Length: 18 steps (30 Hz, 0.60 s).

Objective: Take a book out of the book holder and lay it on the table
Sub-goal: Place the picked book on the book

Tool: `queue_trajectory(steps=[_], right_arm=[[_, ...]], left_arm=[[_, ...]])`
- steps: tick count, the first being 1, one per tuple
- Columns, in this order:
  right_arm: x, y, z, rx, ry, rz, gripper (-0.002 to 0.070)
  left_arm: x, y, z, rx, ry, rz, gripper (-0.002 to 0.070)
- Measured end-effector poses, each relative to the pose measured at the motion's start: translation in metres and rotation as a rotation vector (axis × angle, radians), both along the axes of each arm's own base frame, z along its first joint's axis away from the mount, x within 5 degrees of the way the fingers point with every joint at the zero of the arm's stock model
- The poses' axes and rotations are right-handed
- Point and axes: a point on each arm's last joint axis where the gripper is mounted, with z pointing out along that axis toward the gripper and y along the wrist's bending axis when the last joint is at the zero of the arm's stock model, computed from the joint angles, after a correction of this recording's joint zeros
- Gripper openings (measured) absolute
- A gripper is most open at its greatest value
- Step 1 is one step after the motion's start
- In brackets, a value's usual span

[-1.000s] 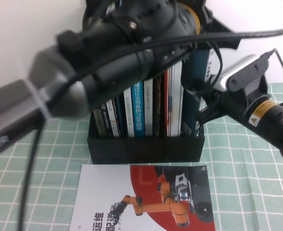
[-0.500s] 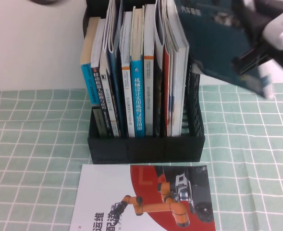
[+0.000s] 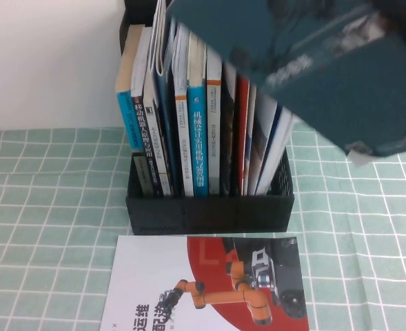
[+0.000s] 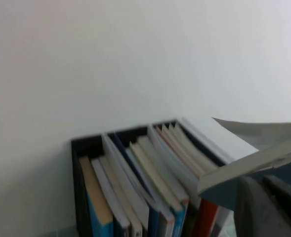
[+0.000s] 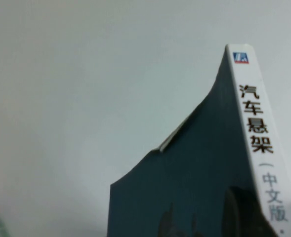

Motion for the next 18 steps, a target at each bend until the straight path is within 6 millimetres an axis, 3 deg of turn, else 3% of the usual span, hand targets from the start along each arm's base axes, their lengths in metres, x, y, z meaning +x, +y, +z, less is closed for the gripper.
queue_trajectory(steps=[9,18], right_arm=[[-0.024,0.027,-0.026,-0.236,0.142,0.302,0.0131],[-0.016,0.089,-0.080,-0.426,0.273,0.412,0.0131]], left_arm=[[-0.007,-0.004,-0.064,0.091,0.181,-0.069,-0.0003],[-0.023,0.008,-0.132,-0.056,0.179,-0.116,-0.0003]])
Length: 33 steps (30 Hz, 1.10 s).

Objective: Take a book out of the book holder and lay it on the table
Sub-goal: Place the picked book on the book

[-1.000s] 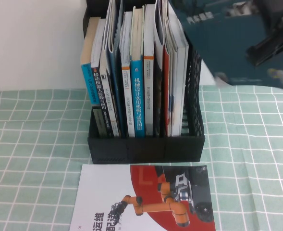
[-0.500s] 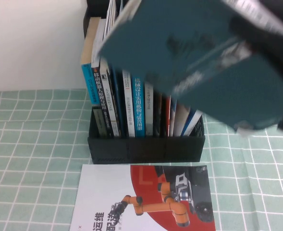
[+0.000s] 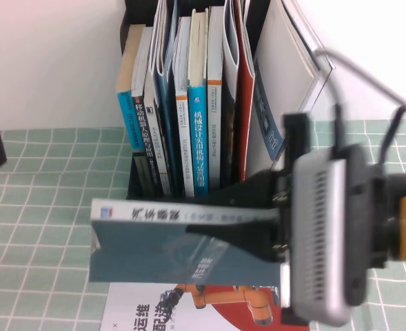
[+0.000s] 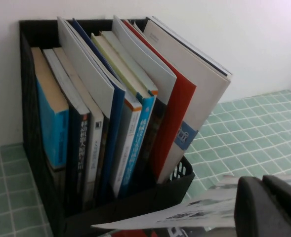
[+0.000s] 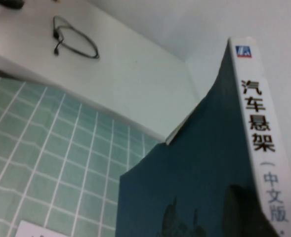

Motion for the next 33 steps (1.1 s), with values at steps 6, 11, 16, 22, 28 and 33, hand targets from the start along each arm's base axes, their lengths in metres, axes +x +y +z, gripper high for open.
queue_trajectory(steps=[6,11,16,22,28,33], right_arm=[[0.012,0.023,-0.035,-0.126,-0.019,0.008,0.0131],[0.030,0.030,-0.061,-0.221,-0.065,-0.048,0.0131],[0.045,0.040,-0.086,-0.286,-0.090,-0.056,0.0131],[0.062,0.054,-0.100,-0.282,-0.107,-0.080,0.0131],[0.071,0.061,-0.113,-0.300,-0.140,-0.079,0.0131],[0.076,0.064,-0.116,-0.322,-0.236,-0.068,0.0131]], left_arm=[[-0.011,0.011,-0.026,-0.062,-0.002,-0.010,-0.0003],[-0.014,0.014,-0.032,-0.067,-0.001,-0.011,-0.0003],[-0.014,0.013,-0.030,-0.081,-0.015,-0.019,-0.0003],[-0.014,0.012,-0.029,-0.089,-0.024,-0.024,-0.0003],[-0.014,0.012,-0.029,-0.094,-0.019,-0.027,-0.0003],[-0.014,0.011,-0.030,-0.098,-0.014,-0.030,-0.0003]])
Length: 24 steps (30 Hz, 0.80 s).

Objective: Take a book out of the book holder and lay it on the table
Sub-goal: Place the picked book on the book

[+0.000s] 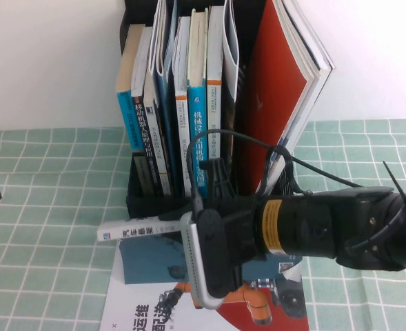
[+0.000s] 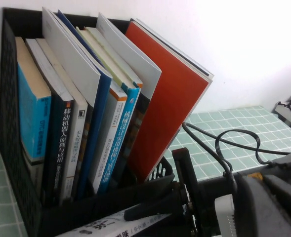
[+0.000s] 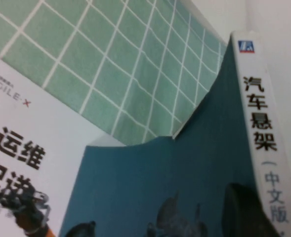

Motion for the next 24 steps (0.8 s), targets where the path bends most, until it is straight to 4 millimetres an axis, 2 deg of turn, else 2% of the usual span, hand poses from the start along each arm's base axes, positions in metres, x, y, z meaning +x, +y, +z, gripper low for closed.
queue_trajectory(steps=[9,12,17,24], right_arm=[[0.011,0.005,0.015,0.034,-0.088,-0.032,0.0131],[0.012,0.005,0.015,0.023,-0.087,-0.046,0.0131],[0.015,0.006,0.004,0.002,-0.020,-0.069,0.0131],[0.006,0.008,-0.001,0.005,0.123,-0.023,0.0131]], left_arm=[[0.000,0.000,0.000,0.000,0.001,0.000,-0.0003],[0.000,0.000,0.000,-0.002,0.002,0.000,-0.0003],[0.000,0.000,0.000,-0.004,0.003,0.001,-0.0003],[0.000,0.000,0.000,-0.004,0.003,0.001,-0.0003]])
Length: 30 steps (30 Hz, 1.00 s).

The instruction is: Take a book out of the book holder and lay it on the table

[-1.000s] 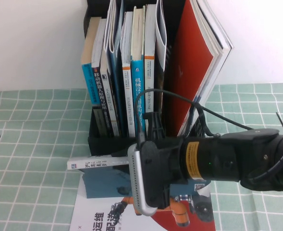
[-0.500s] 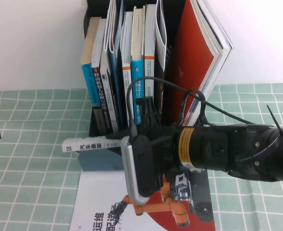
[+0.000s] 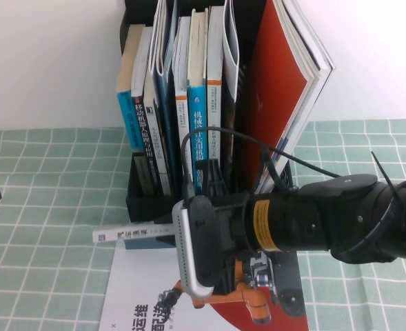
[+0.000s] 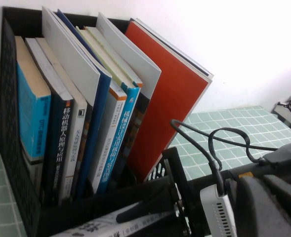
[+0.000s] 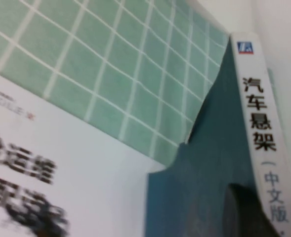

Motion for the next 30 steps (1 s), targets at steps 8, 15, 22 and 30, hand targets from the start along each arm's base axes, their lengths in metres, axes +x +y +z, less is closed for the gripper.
queue_trajectory(steps=[8,15,22,30], right_arm=[[-0.010,0.001,-0.008,-0.020,0.177,0.041,0.0134],[-0.017,0.004,-0.022,-0.037,0.368,0.057,0.0320],[-0.036,0.006,-0.019,-0.012,0.632,0.139,0.0372],[-0.036,0.006,0.049,0.101,0.448,0.198,0.0162]], left_arm=[[0.000,0.000,0.000,0.000,0.000,0.000,-0.0003],[0.000,0.000,0.000,0.002,-0.001,0.000,-0.0003],[0.000,0.000,0.000,0.005,-0.003,-0.002,-0.0003],[0.000,0.000,-0.001,0.049,-0.027,-0.012,-0.0003]])
